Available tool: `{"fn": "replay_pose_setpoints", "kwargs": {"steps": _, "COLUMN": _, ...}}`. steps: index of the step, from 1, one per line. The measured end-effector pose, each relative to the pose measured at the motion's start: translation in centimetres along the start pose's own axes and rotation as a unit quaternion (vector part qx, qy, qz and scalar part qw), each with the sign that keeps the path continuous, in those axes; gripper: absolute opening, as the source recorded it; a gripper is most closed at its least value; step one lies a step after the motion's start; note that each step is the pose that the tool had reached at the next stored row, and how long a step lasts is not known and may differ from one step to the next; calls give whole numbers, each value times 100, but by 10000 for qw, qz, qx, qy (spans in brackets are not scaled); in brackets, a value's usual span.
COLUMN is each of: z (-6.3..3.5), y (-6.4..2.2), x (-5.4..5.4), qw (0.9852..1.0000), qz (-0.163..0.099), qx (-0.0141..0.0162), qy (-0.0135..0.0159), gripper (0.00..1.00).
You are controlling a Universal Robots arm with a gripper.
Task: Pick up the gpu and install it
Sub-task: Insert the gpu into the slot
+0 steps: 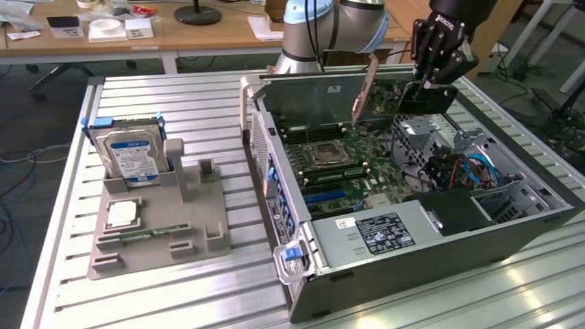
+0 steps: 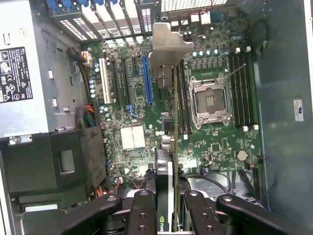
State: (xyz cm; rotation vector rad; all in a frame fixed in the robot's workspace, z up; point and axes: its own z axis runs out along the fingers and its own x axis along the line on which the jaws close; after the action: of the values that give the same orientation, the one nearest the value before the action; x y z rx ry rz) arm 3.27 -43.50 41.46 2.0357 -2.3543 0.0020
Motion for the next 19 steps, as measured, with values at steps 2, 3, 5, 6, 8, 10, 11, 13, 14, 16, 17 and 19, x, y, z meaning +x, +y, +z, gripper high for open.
{"fn": "replay_pose_setpoints", "kwargs": {"steps": 2, "z": 1, "y": 0, "x": 0, "qw": 10000, "qz": -9, "qx": 0, "qy": 0, "gripper": 27}}
{"fn": "replay_pose_setpoints", "kwargs": {"steps": 3, "z": 1, "y": 0, "x": 0, "qw": 10000, "qz": -14, "qx": 0, "qy": 0, "gripper": 27}}
{"fn": "replay_pose_setpoints", "kwargs": {"steps": 5, "z": 2, "y": 0, "x": 0, "qw": 10000, "qz": -22, "qx": 1, "qy": 0, "gripper": 27}}
{"fn": "replay_pose_setpoints", "kwargs": {"steps": 6, "z": 2, "y": 0, "x": 0, "qw": 10000, "qz": -26, "qx": 1, "qy": 0, "gripper": 27}}
{"fn": "replay_pose_setpoints", "kwargs": {"steps": 8, "z": 3, "y": 0, "x": -1, "qw": 10000, "qz": -38, "qx": 1, "qy": 1, "gripper": 27}}
{"fn": "replay_pose_setpoints", "kwargs": {"steps": 10, "z": 3, "y": 0, "x": -1, "qw": 10000, "qz": -55, "qx": 1, "qy": 1, "gripper": 27}}
{"fn": "replay_pose_setpoints", "kwargs": {"steps": 11, "z": 4, "y": 0, "x": -1, "qw": 10000, "qz": -64, "qx": 1, "qy": 1, "gripper": 27}}
{"fn": "replay_pose_setpoints", "kwargs": {"steps": 13, "z": 4, "y": 0, "x": -2, "qw": 10000, "qz": -81, "qx": 2, "qy": 2, "gripper": 27}}
{"fn": "replay_pose_setpoints", "kwargs": {"steps": 14, "z": 5, "y": 0, "x": -2, "qw": 10000, "qz": -90, "qx": 2, "qy": 2, "gripper": 27}}
{"fn": "replay_pose_setpoints", "kwargs": {"steps": 16, "z": 5, "y": 0, "x": -3, "qw": 9999, "qz": -106, "qx": 2, "qy": 3, "gripper": 27}}
{"fn": "replay_pose_setpoints", "kwargs": {"steps": 17, "z": 5, "y": 0, "x": -3, "qw": 9999, "qz": -114, "qx": 3, "qy": 4, "gripper": 27}}
{"fn": "replay_pose_setpoints", "kwargs": {"steps": 19, "z": 5, "y": 0, "x": -4, "qw": 9999, "qz": -127, "qx": 3, "qy": 6, "gripper": 27}}
